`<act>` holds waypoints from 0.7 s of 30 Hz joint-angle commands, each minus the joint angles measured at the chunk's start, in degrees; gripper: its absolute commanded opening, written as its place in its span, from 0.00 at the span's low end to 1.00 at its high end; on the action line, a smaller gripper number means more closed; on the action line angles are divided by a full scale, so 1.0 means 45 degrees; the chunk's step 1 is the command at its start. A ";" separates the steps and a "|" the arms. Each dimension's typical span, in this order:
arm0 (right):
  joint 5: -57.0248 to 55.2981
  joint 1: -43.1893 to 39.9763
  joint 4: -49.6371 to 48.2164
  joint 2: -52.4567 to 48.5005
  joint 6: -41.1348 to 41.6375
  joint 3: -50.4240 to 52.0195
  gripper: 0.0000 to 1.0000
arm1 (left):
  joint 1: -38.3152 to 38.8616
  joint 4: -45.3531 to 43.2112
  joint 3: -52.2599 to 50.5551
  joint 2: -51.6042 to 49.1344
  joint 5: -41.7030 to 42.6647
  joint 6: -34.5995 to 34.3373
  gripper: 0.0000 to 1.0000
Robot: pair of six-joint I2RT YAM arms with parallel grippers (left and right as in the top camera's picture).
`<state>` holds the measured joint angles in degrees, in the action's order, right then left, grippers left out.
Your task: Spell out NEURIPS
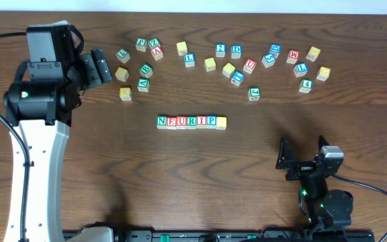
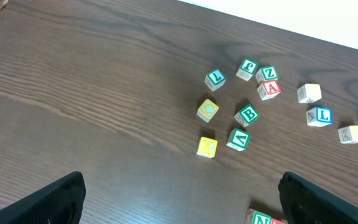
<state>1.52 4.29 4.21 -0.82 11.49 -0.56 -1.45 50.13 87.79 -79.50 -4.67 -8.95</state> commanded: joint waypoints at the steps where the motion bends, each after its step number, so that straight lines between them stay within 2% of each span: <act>1: -0.0015 -0.0053 0.0015 0.0107 -0.0097 0.0053 0.99 | -0.0034 0.0107 0.0209 -0.0058 -0.0078 0.0131 0.98; 8: -0.0015 -0.0053 0.0015 0.0107 -0.0097 0.0053 0.99 | -0.0029 0.0126 0.0175 0.0155 -0.0257 0.0180 0.98; 12: -0.0015 -0.0053 0.0015 0.0107 -0.0097 0.0053 0.99 | -0.0034 -0.0316 -0.0539 0.1253 -0.0602 0.0335 0.98; 15: -0.0015 -0.0053 0.0015 0.0107 -0.0097 0.0053 0.99 | -0.0029 -0.1982 -0.2215 0.2599 -0.0529 0.0719 0.98; 21: -0.0015 -0.0053 0.0015 0.0107 -0.0097 0.0053 0.99 | -0.0034 -0.7111 -0.7242 0.6300 0.0772 0.2769 0.98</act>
<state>1.52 4.29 4.16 -0.82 11.49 -0.56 -1.45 22.90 63.68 -57.12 -4.51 -3.03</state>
